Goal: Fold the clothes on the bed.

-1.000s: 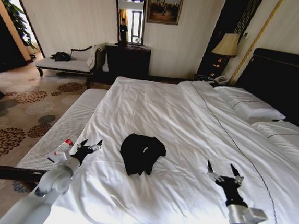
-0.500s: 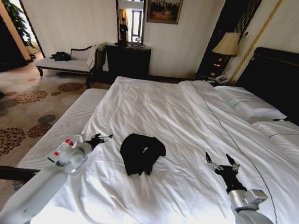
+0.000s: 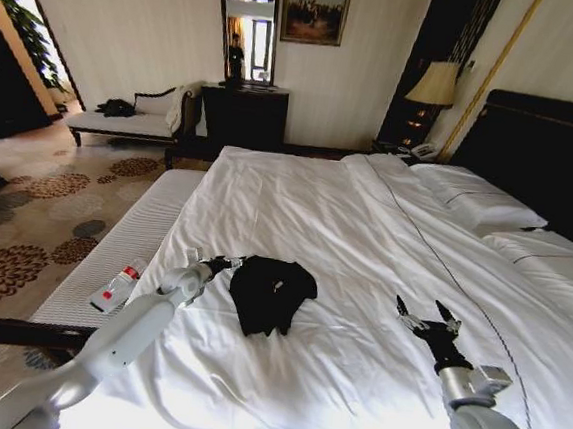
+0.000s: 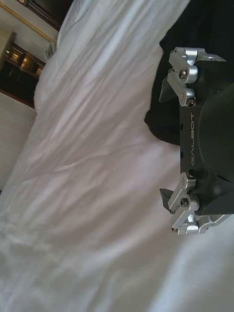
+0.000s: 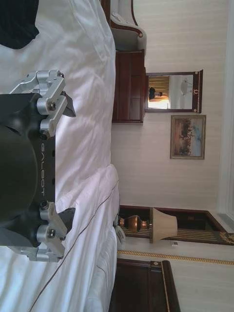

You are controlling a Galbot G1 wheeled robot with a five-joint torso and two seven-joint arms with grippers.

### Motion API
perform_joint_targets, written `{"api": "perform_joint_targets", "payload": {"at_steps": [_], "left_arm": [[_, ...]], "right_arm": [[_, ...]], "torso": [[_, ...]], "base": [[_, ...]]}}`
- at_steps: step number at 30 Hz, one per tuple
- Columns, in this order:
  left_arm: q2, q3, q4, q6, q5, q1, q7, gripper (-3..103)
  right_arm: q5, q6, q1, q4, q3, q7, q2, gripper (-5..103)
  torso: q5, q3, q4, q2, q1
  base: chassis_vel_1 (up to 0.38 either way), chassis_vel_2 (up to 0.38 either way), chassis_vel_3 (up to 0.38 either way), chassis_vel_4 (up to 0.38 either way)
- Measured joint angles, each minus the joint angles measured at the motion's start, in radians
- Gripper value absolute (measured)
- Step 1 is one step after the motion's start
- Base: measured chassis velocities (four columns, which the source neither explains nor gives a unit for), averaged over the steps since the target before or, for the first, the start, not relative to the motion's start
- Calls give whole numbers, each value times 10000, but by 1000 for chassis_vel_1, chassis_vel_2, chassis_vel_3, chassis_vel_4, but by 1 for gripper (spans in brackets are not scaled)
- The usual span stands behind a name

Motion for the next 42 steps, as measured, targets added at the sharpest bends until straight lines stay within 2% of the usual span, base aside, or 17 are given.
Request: {"api": "perform_joint_targets", "payload": {"at_steps": [6, 8, 9, 11, 12, 14, 15, 19, 31, 33, 36, 39, 40, 42], "left_arm": [[-280, 133, 392, 100, -5, -131, -75, 97], [-388, 158, 510, 126, -29, -187, -209, 90], [-388, 158, 510, 126, -29, -187, -209, 90], [-424, 226, 562, 158, -57, -233, -268, 80], [-430, 246, 574, 160, -57, -245, -267, 80], [-445, 356, 633, 168, -58, -324, -230, 69], [-445, 356, 633, 168, -58, -324, -230, 69], [-592, 558, 836, 220, -84, -521, -200, 49], [-844, 663, 1119, 285, -157, -697, -313, 45], [-824, 620, 1082, 286, -201, -697, -397, 36], [-808, 608, 1050, 295, -255, -715, -421, 31], [-808, 583, 1039, 298, -292, -735, -432, 15], [-808, 583, 1039, 298, -292, -735, -432, 15], [-805, 504, 1034, 298, -301, -686, -429, 4]], "right_arm": [[0, -5, 26, -39, 1, 51, 7, 100], [4, -14, 43, -63, 0, 99, 3, 100], [4, -14, 43, -63, 0, 99, 3, 100], [5, -15, 42, -78, -6, 125, 2, 100], [6, -15, 41, -80, -7, 129, 2, 100], [26, -18, 40, -80, -10, 152, 1, 100], [26, -18, 40, -80, -10, 152, 1, 100], [73, -32, 39, -64, 0, 178, -24, 100], [222, -45, -13, -30, 92, 211, 13, 100], [303, -98, 52, -43, 50, 270, -26, 100], [354, -141, 120, -88, -7, 312, -84, 100], [485, -238, 208, -152, -109, 374, -184, 100], [485, -238, 208, -152, -109, 374, -184, 100], [597, -318, 230, -165, -165, 425, -242, 100]], "torso": [[-1, 0, -1, 0, 0], [-1, 0, -1, 0, 0], [-1, 0, -1, 0, 0], [0, 0, -1, 1, 0], [-1, 0, -1, 0, 0], [1, -1, -1, 2, -1], [1, -1, -1, 2, -1], [0, -1, -1, 2, -1], [-1, -1, -4, 2, -1], [-1, -1, -2, 2, -1], [-1, -1, 0, 1, -1], [-1, -1, -2, 2, -1], [-1, -1, -2, 2, -1], [0, -1, -2, 1, -1]], "base": [[0, 0, 0, 0], [0, 0, 0, 0], [0, 0, 0, 0], [0, 0, 0, 0], [0, 0, 0, 0], [0, 0, 0, 0], [0, 0, 0, 0], [0, 0, 0, 0], [0, 0, 0, 0], [0, 0, 0, 0], [0, 0, 0, 0], [0, 0, 0, 0], [0, 0, 0, 0], [0, 0, 0, 0]]}}
